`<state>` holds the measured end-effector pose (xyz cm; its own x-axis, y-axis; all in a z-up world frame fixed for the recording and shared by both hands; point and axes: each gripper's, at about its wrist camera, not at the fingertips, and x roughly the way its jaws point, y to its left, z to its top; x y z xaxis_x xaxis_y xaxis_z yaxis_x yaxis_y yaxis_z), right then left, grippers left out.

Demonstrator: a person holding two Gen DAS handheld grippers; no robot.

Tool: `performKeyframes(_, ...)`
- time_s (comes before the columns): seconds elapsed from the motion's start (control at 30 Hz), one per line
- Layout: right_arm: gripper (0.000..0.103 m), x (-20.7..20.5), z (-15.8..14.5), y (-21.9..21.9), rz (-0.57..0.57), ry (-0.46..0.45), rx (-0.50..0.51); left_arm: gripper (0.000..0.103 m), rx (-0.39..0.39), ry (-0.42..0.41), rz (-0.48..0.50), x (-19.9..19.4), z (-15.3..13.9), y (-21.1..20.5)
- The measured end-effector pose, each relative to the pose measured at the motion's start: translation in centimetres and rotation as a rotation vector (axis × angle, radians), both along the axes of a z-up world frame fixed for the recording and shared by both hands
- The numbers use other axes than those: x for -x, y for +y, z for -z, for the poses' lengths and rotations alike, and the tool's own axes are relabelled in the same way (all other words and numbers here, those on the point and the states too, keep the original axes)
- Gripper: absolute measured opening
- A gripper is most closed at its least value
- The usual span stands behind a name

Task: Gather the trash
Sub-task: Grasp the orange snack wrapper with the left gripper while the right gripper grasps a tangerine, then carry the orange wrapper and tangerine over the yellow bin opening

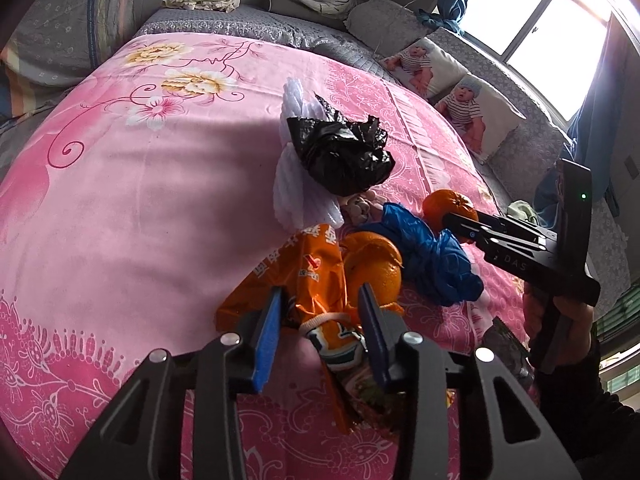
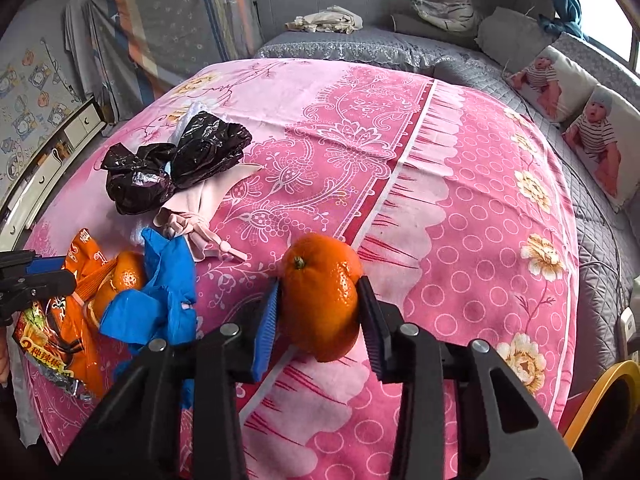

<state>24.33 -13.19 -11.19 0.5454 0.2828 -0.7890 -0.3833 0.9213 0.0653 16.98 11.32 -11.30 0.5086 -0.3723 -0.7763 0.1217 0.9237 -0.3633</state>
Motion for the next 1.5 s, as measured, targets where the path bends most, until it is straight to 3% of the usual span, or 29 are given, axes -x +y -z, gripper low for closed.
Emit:
performKeyframes(0.1, 0.033, 0.4, -0.5, -0.2, 0.005, -0.014, 0.0, 0.029, 0.007, -0.012, -0.008, 0.6, -0.5, 0.5)
performKeyframes(0.17, 0.033, 0.7, -1.0, -0.4, 0.01, -0.026, -0.01, 0.015, 0.011, -0.015, -0.011, 0.9, -0.6, 0.8)
performKeyframes(0.5, 0.033, 2.9, -3.4, -1.5, 0.02, -0.062, -0.036, 0.015, 0.036, -0.018, -0.005, 2.0, -0.8, 1.1)
performKeyframes(1.03, 0.033, 5.2, -4.8, -2.2, 0.016, -0.088, -0.064, 0.014, 0.038, -0.1, -0.058, 3.9, -4.2, 2.7)
performKeyframes(1.5, 0.033, 6.0, -5.3, -4.7, 0.052, -0.092, -0.099, 0.014, 0.024, -0.107, -0.012, 3.6, -5.1, 0.0)
